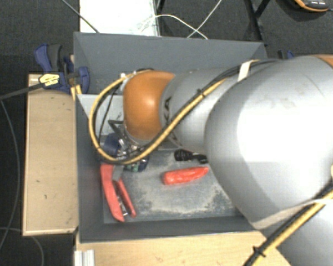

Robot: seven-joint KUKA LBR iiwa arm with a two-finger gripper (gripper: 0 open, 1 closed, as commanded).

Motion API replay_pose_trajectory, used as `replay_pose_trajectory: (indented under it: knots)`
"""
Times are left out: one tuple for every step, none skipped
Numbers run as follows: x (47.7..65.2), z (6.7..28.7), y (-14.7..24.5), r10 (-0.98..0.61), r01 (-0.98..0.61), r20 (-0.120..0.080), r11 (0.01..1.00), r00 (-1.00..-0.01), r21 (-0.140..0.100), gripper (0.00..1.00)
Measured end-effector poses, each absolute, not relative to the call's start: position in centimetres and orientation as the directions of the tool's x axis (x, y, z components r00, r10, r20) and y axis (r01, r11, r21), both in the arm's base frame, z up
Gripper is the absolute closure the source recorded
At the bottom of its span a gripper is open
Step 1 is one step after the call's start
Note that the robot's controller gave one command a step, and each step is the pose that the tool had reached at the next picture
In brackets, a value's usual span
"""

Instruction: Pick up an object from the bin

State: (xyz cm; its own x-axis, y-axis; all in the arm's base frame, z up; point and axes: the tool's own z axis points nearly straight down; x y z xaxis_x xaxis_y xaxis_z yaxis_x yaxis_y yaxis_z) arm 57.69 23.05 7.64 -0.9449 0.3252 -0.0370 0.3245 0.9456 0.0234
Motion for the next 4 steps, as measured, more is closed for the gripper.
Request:
replay_pose_trajectory:
  knots:
    - [57.8,9.8,22.9,0.328,0.327,-0.042,0.945,-0.944,0.024,1.00]
    - [57.6,12.7,23.0,0.327,0.326,-0.038,0.945,-0.944,0.024,1.00]
    - [57.8,13.9,23.0,0.328,0.327,-0.043,0.945,-0.944,0.029,1.00]
    - [57.8,14.1,23.0,0.328,0.327,-0.044,0.945,-0.944,0.030,1.00]
